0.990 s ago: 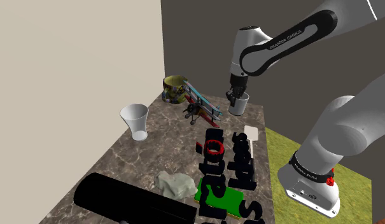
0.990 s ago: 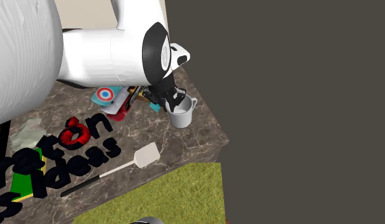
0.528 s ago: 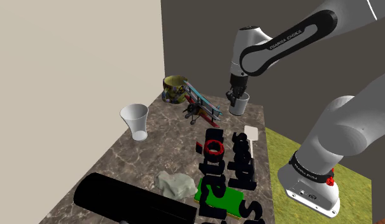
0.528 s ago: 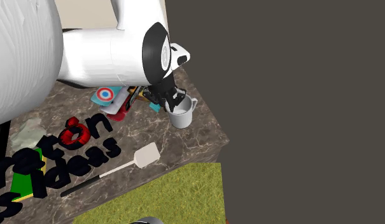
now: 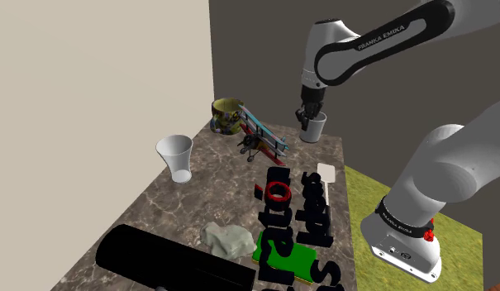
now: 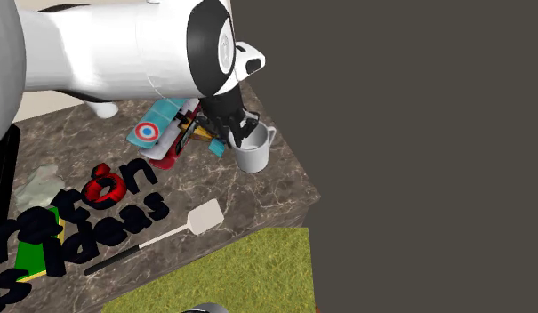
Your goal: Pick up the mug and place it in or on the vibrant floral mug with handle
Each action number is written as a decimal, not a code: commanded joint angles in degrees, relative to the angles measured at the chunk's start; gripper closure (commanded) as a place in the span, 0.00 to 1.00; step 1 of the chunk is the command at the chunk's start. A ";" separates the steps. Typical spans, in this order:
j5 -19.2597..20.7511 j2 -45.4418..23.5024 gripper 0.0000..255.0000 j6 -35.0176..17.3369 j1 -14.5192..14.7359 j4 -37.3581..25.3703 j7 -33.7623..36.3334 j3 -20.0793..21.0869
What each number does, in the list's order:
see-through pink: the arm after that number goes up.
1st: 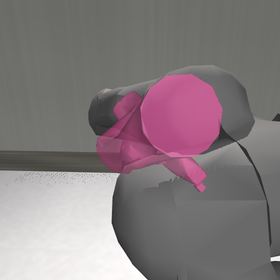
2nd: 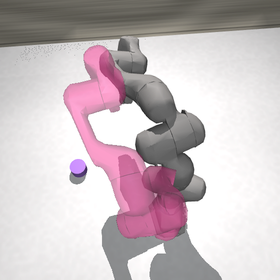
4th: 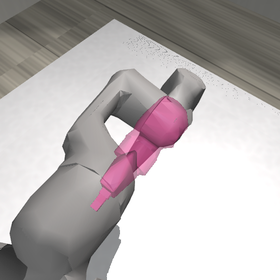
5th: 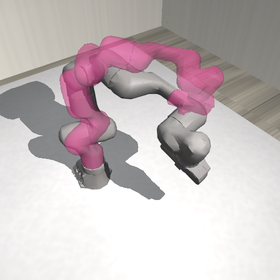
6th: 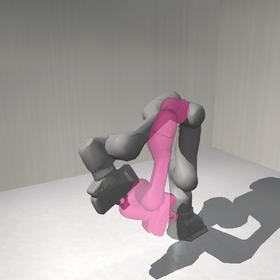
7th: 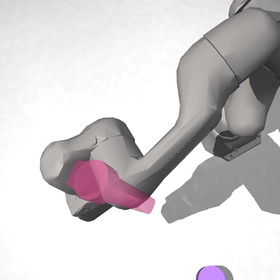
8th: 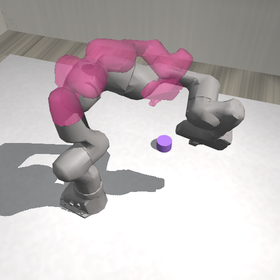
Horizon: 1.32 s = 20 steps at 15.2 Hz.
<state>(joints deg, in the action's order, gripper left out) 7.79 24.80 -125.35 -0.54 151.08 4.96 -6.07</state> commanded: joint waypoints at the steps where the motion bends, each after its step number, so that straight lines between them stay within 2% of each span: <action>1: -0.12 0.80 1.00 1.86 0.04 -1.04 -0.14 0.07; 20: -1.05 5.78 1.00 17.96 0.33 -12.19 -1.15 0.86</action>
<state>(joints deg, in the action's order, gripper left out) 6.76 30.26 -108.28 -0.20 139.45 3.91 -5.22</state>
